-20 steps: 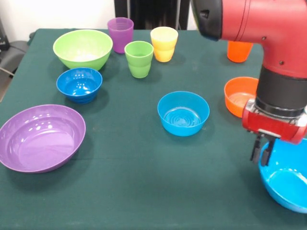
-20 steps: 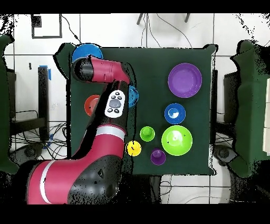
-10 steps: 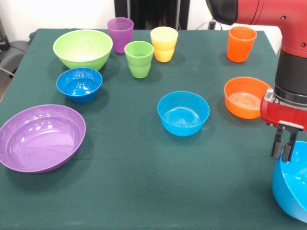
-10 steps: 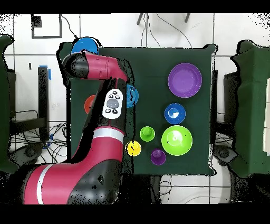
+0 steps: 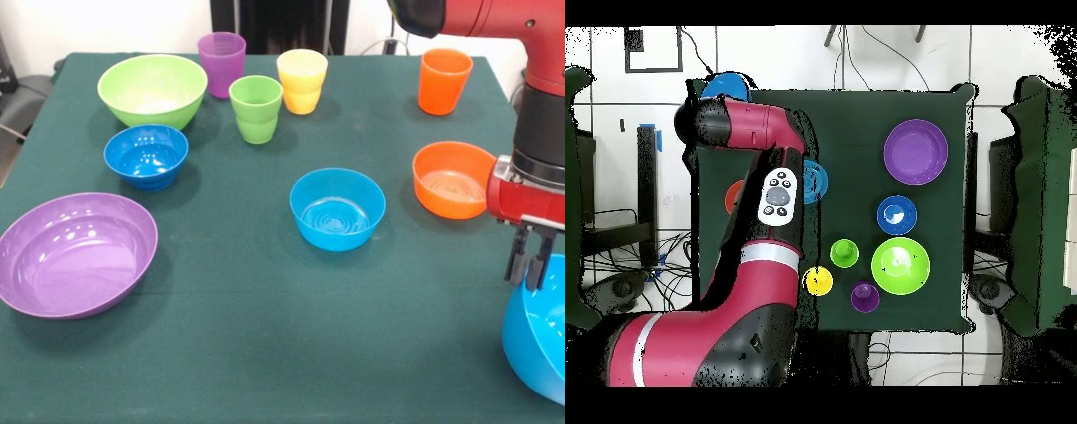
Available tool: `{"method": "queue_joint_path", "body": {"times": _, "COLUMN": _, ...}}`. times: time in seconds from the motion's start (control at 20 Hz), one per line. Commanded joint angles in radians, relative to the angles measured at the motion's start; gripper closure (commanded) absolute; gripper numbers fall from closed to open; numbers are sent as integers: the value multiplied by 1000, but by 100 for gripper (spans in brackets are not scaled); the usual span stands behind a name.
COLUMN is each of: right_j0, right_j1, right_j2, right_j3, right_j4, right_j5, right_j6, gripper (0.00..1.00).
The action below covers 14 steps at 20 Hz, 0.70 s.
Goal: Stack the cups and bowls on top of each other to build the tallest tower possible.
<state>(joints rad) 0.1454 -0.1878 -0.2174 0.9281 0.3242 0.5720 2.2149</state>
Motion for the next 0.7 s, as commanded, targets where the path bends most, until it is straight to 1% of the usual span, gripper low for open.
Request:
{"method": "queue_joint_path", "body": {"times": 0.05, "right_j0": 14, "right_j1": -29, "right_j2": 80, "right_j3": 57, "right_j4": -44, "right_j5": 164, "right_j6": 14, "gripper": 100}}
{"method": "queue_joint_path", "body": {"times": 0.15, "right_j0": 16, "right_j1": -53, "right_j2": 59, "right_j3": 74, "right_j4": -49, "right_j5": 186, "right_j6": 20, "gripper": 100}}
{"method": "queue_joint_path", "body": {"times": 0.45, "right_j0": -1, "right_j1": -157, "right_j2": 31, "right_j3": 189, "right_j4": -74, "right_j5": 256, "right_j6": -23, "gripper": 100}}
{"method": "queue_joint_path", "body": {"times": 0.7, "right_j0": -7, "right_j1": -240, "right_j2": 12, "right_j3": 296, "right_j4": -91, "right_j5": 244, "right_j6": -42, "gripper": 100}}
